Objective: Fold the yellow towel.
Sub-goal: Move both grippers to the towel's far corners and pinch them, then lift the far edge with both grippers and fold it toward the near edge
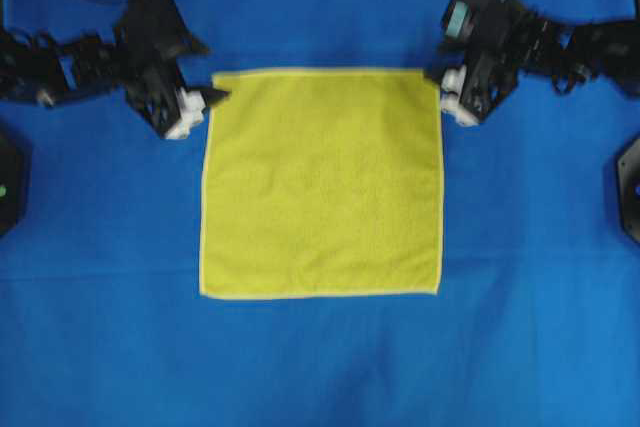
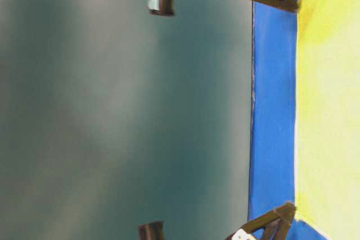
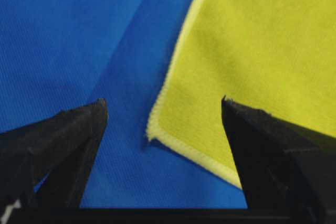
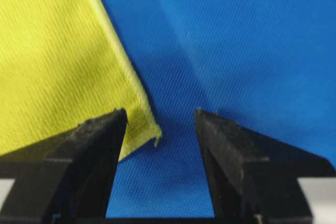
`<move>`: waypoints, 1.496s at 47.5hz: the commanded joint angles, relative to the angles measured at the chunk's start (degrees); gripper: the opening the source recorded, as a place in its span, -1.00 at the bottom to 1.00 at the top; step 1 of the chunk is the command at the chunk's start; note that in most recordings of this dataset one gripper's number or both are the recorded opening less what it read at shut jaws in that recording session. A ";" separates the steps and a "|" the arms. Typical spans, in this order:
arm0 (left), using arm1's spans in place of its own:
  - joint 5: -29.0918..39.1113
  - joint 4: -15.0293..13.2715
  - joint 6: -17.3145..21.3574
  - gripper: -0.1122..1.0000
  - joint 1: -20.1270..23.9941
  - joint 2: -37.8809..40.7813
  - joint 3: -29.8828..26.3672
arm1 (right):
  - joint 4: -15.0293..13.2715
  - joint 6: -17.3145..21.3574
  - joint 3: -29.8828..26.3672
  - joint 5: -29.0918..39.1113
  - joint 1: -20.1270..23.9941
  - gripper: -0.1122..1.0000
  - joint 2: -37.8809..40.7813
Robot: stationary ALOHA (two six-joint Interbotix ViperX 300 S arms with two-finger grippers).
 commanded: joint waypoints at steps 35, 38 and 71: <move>8.88 0.00 2.37 -0.77 -1.05 3.69 -4.13 | 0.00 0.18 -0.97 -1.14 -0.18 -0.74 1.93; 9.93 0.00 2.64 -0.77 -0.97 2.46 -4.22 | 0.00 0.26 -1.05 -1.14 -0.18 -0.74 1.41; 16.00 0.00 7.91 -0.77 -2.81 -6.33 -5.54 | 1.85 0.79 -0.26 4.48 0.00 -0.74 -7.03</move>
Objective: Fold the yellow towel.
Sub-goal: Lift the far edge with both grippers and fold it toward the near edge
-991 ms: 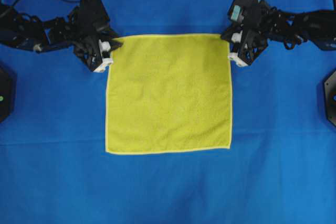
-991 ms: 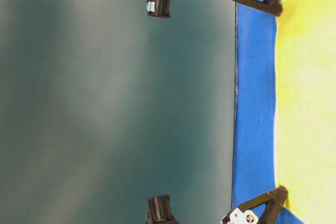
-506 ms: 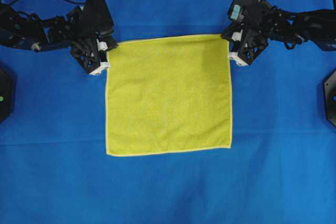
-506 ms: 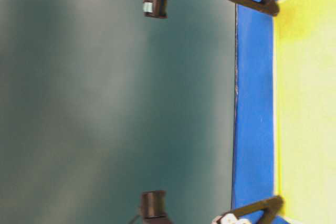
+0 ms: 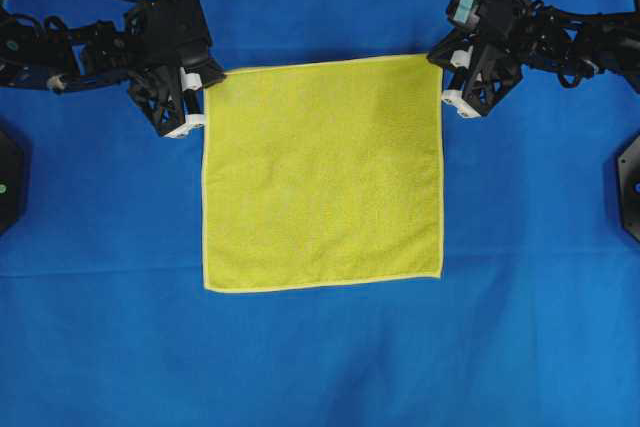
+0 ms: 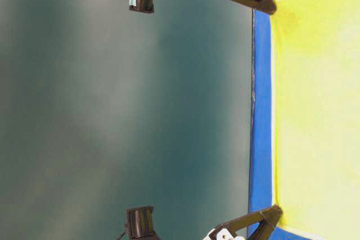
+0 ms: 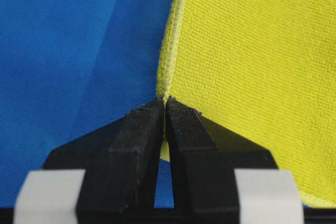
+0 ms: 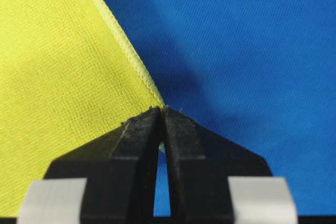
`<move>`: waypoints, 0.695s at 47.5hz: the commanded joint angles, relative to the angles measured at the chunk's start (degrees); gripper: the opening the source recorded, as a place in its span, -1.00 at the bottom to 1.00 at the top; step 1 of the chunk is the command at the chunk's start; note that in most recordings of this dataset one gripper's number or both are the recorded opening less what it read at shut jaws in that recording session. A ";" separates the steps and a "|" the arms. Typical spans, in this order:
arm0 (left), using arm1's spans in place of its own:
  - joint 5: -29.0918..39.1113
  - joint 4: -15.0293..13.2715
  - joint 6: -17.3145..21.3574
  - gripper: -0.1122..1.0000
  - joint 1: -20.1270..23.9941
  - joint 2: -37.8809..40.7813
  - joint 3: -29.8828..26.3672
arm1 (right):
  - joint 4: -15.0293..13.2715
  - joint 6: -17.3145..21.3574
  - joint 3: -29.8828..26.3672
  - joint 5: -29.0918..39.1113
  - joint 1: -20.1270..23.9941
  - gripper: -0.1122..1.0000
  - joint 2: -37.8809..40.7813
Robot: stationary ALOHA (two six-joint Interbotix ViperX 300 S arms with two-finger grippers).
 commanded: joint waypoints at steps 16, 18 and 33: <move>4.57 0.00 -2.11 -0.77 -11.16 -4.39 -0.26 | 5.54 0.18 3.87 1.76 8.26 -0.74 -7.73; 5.19 -0.09 -2.90 -0.77 -13.62 -4.66 -0.26 | 6.42 0.18 4.39 1.93 10.37 -0.74 -8.44; 5.89 0.00 -11.87 -0.77 -26.98 -3.96 -0.97 | 14.68 0.18 5.36 2.11 22.94 -0.74 -8.88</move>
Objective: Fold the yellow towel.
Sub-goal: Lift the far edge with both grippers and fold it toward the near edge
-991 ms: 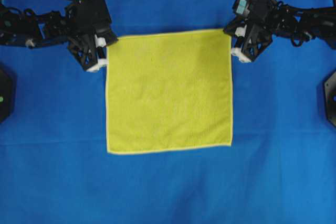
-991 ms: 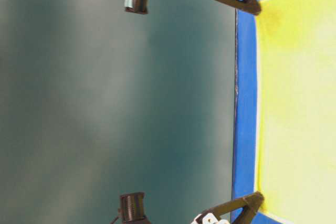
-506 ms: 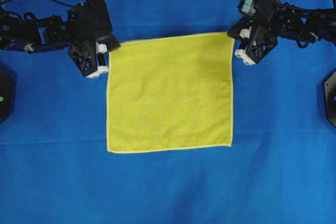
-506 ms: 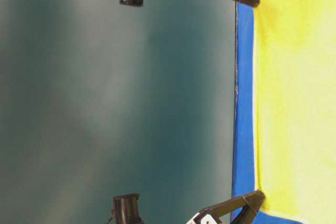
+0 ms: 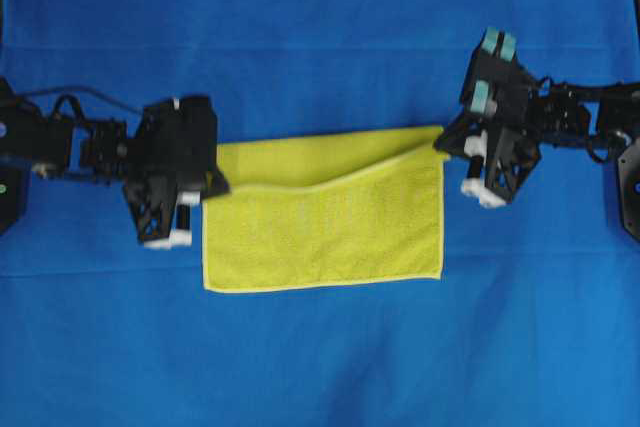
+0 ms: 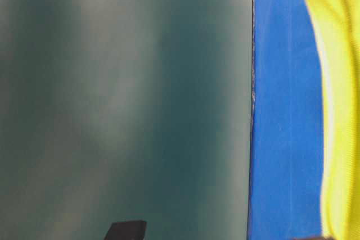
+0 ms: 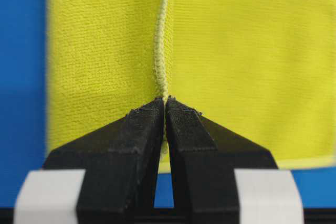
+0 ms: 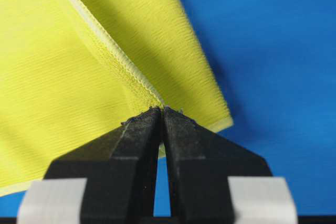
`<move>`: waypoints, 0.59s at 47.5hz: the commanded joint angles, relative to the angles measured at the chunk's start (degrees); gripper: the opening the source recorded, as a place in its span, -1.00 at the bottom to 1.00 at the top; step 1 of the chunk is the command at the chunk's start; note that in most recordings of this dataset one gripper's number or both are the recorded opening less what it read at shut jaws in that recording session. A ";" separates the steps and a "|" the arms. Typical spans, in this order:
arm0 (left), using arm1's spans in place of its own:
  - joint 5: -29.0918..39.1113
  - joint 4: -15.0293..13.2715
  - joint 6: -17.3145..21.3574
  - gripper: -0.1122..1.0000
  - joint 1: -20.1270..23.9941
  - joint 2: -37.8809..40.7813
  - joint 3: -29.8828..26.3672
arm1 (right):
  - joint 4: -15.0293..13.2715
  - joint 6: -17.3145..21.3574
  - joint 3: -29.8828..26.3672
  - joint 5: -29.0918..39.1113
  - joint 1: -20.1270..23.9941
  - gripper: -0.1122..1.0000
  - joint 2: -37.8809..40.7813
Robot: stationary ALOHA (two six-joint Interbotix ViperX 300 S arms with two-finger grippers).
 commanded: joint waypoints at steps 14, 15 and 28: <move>-0.18 0.00 -7.12 -0.77 -12.04 1.76 -2.99 | 6.94 -0.18 -1.32 -0.26 11.25 -0.74 1.05; -0.18 0.00 -7.12 -0.77 -12.39 1.93 -3.16 | 7.12 -0.18 -1.41 -0.18 11.51 -0.74 1.23; -0.53 0.00 -7.29 -0.77 -13.01 4.92 -5.45 | 8.00 -0.18 -2.46 -0.18 12.66 -0.74 3.43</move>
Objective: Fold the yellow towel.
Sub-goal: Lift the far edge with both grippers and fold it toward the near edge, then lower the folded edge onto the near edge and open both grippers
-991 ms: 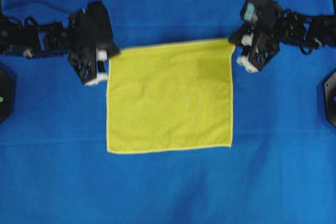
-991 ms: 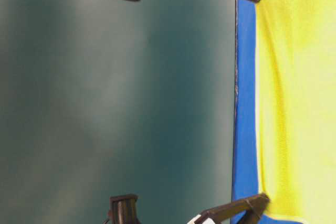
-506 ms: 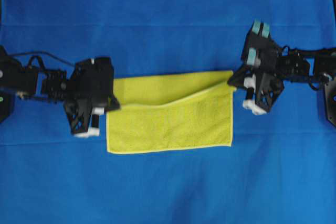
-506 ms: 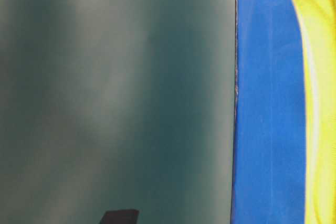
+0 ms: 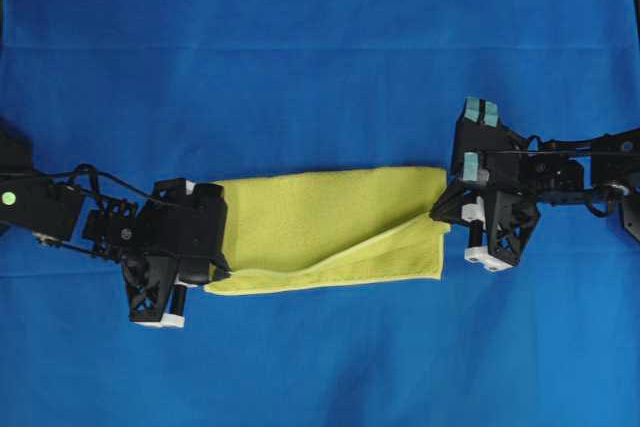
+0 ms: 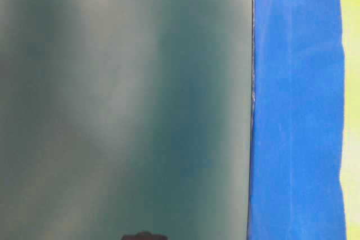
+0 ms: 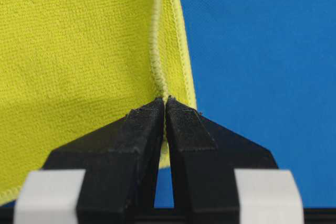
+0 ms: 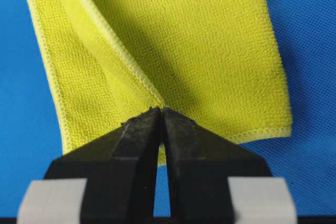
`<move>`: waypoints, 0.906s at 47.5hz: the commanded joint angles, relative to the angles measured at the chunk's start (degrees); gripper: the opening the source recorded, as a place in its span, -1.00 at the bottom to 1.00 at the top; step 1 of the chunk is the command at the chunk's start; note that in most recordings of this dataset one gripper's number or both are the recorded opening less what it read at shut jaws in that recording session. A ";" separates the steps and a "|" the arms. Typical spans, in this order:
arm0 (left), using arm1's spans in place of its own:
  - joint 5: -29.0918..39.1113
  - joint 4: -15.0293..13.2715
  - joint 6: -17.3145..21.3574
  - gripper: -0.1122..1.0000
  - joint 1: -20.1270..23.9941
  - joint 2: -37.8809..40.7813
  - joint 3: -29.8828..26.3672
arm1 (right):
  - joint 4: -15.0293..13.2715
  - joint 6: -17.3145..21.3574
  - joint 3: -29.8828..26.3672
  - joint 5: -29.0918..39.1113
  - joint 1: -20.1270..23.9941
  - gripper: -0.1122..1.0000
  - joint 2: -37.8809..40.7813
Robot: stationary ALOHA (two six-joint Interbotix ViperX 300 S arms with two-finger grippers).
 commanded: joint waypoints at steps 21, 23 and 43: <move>0.26 0.00 -0.09 0.22 0.00 -0.35 -0.97 | 1.23 -0.09 -2.02 -0.18 2.37 -0.43 0.53; 0.88 0.00 -0.09 0.41 0.09 -0.79 -0.97 | 1.23 -0.18 -2.11 -0.18 2.81 -0.20 0.26; 7.91 0.00 2.72 0.35 7.56 -7.29 -0.18 | -4.04 -0.97 -1.14 1.05 -3.78 0.29 -9.32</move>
